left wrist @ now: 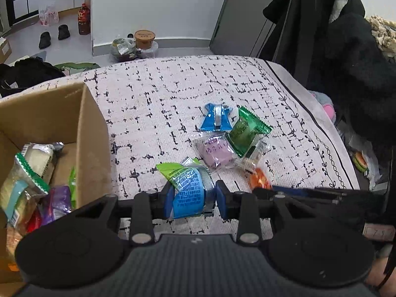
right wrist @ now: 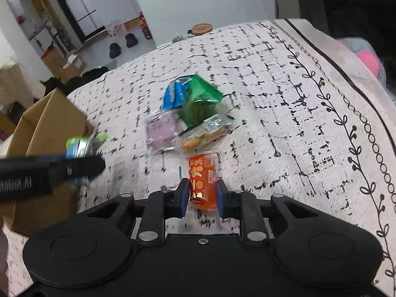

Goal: Organize snacks
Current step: 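Grasp the blue-and-green candy pack with the left gripper while the right grasps the orange candy pack, then carry the blue-and-green and orange candy packs over the box with both grippers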

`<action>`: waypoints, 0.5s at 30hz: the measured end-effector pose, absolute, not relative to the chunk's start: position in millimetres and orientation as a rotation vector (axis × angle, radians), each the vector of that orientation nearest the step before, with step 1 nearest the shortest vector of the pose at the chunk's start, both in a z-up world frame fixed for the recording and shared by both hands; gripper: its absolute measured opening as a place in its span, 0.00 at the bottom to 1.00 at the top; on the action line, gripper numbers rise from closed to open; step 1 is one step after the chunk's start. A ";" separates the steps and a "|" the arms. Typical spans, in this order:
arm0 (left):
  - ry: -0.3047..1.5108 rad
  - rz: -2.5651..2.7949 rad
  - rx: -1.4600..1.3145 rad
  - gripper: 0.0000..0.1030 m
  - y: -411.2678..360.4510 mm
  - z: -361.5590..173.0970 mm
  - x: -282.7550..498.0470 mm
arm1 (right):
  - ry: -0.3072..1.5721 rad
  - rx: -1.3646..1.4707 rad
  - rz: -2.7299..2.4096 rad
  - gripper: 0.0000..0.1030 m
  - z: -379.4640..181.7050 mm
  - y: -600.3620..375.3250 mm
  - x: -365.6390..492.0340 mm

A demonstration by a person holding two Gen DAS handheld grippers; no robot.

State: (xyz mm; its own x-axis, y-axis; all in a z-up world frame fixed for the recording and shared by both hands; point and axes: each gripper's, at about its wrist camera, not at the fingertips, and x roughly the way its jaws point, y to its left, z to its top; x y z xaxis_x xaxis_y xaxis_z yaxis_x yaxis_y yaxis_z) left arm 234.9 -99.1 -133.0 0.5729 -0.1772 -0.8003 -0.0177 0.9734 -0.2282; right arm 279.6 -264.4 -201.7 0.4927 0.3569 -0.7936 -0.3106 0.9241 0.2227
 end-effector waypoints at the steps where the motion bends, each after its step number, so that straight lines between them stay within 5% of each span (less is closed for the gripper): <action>1: 0.951 -0.093 -0.222 0.33 -97.6 -131.1 234.0 | 0.975 0.057 0.410 0.21 -200.5 -264.4 276.5; 15: 0.851 -0.105 -0.213 0.33 -80.9 -96.6 212.2 | 0.907 0.120 0.443 0.13 -158.6 -251.7 246.2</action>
State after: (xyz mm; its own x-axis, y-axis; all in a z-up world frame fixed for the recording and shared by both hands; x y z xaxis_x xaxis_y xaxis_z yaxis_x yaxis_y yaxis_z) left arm 212.2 -80.9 -96.6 0.6558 -0.1767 -0.7339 0.0067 0.9735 -0.2284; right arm 246.2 -251.7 -158.6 0.5332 0.4200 -0.7344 -0.3206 0.9036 0.2840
